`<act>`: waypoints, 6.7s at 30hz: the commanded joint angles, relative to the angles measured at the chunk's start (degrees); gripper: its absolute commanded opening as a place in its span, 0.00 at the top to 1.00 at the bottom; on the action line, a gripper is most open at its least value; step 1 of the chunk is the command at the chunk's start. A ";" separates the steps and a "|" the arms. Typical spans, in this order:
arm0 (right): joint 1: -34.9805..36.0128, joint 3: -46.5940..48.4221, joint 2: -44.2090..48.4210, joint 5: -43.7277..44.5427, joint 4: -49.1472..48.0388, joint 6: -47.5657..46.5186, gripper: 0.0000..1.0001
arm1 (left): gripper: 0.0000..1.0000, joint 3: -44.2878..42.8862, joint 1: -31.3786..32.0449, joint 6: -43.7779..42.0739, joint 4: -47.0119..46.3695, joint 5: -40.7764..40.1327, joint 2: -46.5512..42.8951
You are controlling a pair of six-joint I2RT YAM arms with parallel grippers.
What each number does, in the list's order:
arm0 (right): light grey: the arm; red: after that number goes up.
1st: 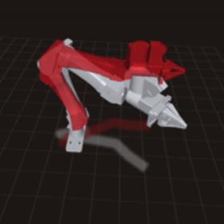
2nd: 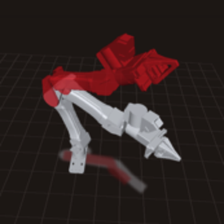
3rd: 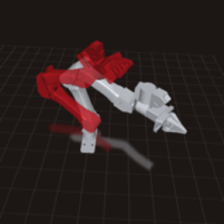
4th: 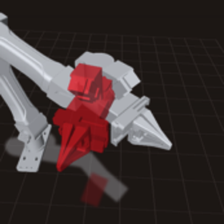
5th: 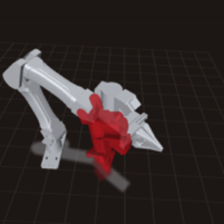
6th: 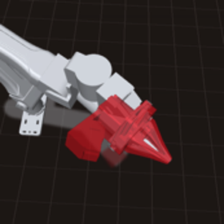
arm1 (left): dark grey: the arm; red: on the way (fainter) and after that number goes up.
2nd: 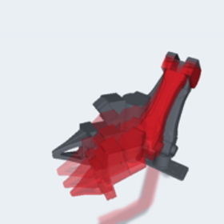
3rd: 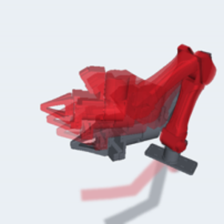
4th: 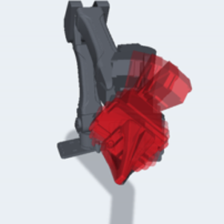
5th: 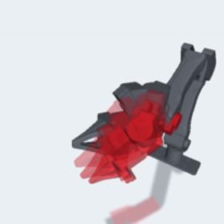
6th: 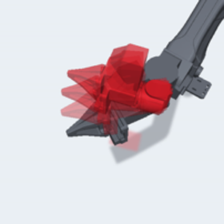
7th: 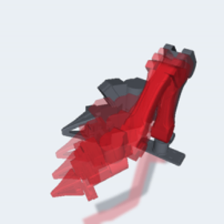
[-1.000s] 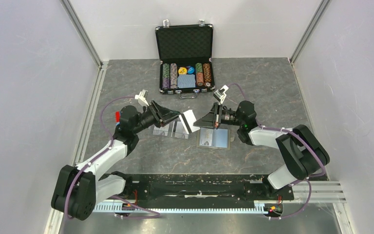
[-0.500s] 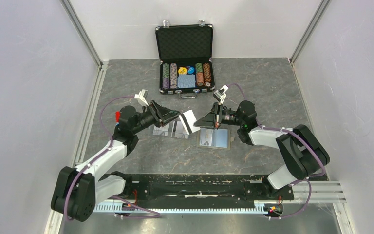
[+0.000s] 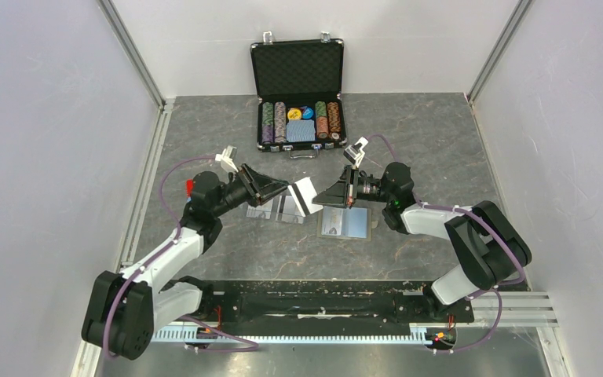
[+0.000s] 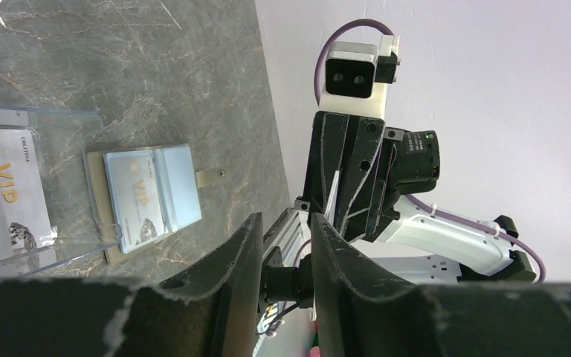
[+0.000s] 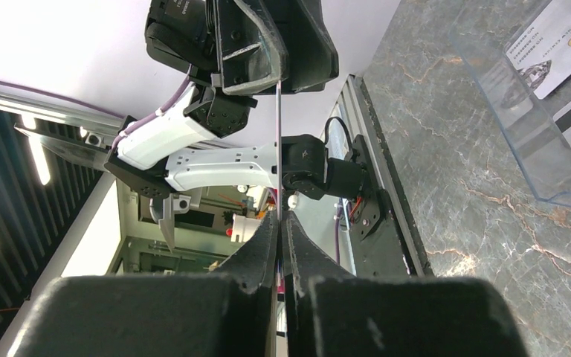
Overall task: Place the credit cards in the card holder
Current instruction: Pick up the credit card from the storage box, then place the credit card in the storage box.
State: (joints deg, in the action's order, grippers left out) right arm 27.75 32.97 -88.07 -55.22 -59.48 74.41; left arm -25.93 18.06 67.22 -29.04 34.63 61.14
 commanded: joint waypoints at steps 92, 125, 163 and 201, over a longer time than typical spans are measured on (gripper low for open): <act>-0.50 2.45 0.18 0.84 2.44 -2.16 1.00 | 0.71 -5.41 0.63 -7.81 5.67 0.97 1.77; 0.63 1.50 -6.17 -0.18 -11.65 6.26 1.00 | 0.58 -0.15 4.42 2.37 -15.87 11.55 9.65; 1.22 1.02 -7.47 -1.46 -16.89 9.57 1.00 | 0.30 -1.08 1.27 -3.05 -1.05 8.43 -0.19; 1.96 -1.23 -6.94 -5.37 -15.55 7.95 1.00 | 0.98 -26.96 4.73 -17.41 12.54 21.92 26.09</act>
State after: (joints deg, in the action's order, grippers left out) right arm 29.43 32.27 -96.27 -59.92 -73.41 83.90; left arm -51.09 23.29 53.15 -17.56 58.67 87.72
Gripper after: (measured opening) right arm 0.008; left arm 0.073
